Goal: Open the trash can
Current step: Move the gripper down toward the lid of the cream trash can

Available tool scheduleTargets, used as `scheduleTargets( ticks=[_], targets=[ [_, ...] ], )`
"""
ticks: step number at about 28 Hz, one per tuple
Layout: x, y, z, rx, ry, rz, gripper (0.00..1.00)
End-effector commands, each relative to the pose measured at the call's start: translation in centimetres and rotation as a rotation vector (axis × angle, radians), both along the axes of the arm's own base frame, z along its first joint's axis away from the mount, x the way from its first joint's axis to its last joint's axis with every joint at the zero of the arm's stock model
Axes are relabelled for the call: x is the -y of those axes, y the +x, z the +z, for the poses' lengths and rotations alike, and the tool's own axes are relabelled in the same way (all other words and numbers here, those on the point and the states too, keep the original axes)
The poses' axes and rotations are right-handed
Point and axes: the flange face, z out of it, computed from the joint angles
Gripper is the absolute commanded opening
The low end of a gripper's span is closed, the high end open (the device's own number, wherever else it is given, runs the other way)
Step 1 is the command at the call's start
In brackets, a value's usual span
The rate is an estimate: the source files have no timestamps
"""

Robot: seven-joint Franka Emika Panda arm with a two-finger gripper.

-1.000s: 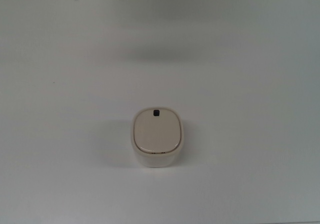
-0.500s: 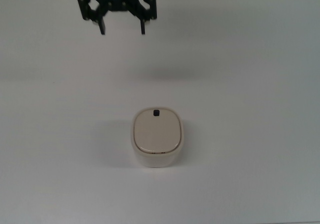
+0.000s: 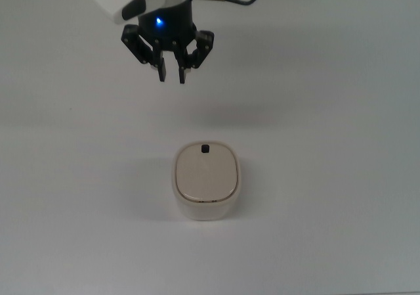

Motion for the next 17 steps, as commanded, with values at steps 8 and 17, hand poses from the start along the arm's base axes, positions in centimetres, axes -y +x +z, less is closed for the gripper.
scheduleTargets(
  ticks=[8, 17],
  targets=[
    [-3.6, 2.4, -4.7, 0.013, -0.069, -0.002, 0.0],
    [-4.9, 4.1, -9.4, -0.012, -0.121, 0.007, 0.0]
  ],
)
